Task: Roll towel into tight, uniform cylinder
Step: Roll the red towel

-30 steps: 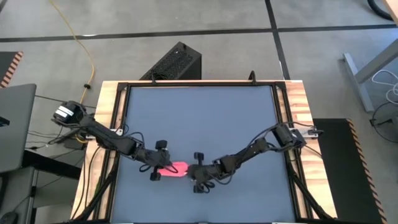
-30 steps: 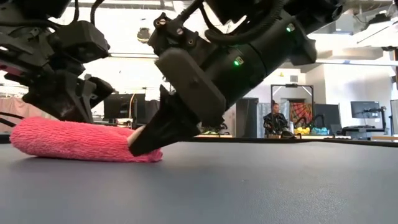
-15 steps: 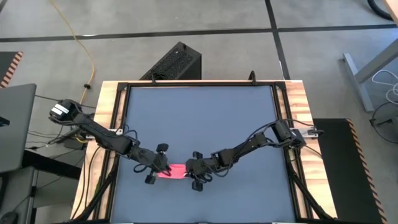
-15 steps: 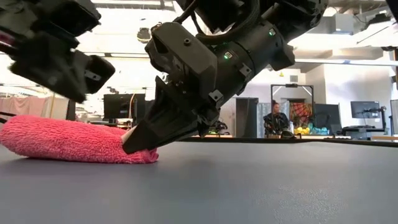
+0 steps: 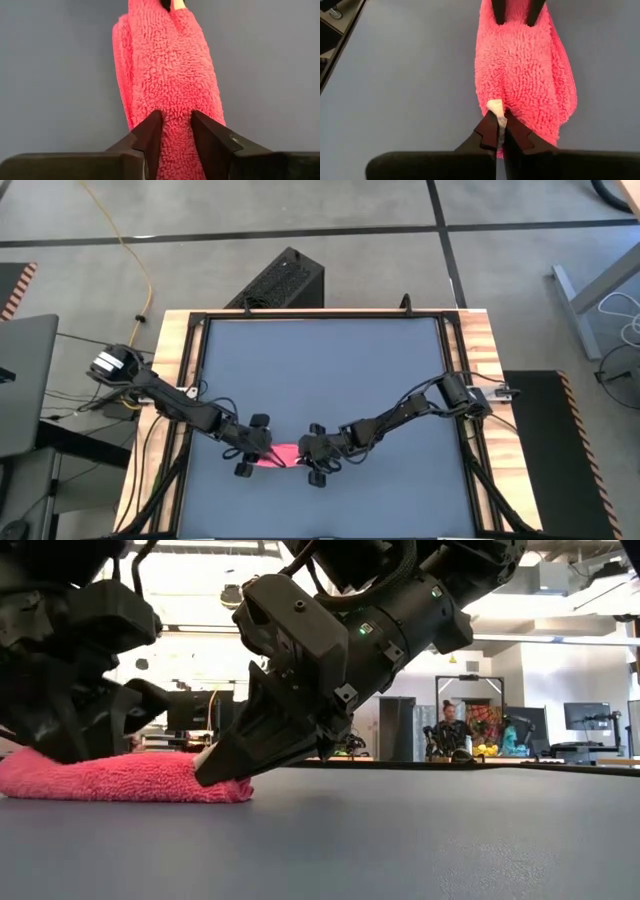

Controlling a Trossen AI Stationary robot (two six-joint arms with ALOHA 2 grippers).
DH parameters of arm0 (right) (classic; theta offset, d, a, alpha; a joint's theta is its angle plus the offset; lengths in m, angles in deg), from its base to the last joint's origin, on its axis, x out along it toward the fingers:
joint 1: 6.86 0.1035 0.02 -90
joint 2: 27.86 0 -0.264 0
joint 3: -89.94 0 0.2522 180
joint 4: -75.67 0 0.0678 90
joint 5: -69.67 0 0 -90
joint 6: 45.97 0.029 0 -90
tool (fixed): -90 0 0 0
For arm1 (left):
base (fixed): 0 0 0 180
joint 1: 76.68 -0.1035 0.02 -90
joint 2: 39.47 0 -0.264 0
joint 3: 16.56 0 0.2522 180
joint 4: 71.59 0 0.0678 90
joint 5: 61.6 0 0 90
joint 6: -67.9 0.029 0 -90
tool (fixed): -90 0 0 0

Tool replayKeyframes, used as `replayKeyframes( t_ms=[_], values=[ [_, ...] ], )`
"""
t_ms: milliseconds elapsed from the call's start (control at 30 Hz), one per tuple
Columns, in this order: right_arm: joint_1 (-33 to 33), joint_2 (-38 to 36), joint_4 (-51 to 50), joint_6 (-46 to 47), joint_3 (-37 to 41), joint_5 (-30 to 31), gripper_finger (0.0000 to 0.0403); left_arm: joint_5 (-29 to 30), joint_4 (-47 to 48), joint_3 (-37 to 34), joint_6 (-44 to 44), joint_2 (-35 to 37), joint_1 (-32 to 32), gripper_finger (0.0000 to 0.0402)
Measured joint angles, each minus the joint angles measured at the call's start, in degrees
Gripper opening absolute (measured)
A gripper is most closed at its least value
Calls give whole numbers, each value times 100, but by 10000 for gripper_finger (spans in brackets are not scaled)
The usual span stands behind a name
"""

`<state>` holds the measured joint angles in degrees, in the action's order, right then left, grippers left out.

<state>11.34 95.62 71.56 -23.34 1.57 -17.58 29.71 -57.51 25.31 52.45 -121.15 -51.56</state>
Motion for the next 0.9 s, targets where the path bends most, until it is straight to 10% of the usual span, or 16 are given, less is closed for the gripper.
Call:
replayKeyframes(
  t_ms=[500,900],
  values=[
    [-81,-164,-407,285,-9,38,37,-330,345,14,-952,-27,-15,91],
    [-24,-866,-1314,-67,20,-194,172,-456,557,213,-1184,-42,-136,91]
  ],
)
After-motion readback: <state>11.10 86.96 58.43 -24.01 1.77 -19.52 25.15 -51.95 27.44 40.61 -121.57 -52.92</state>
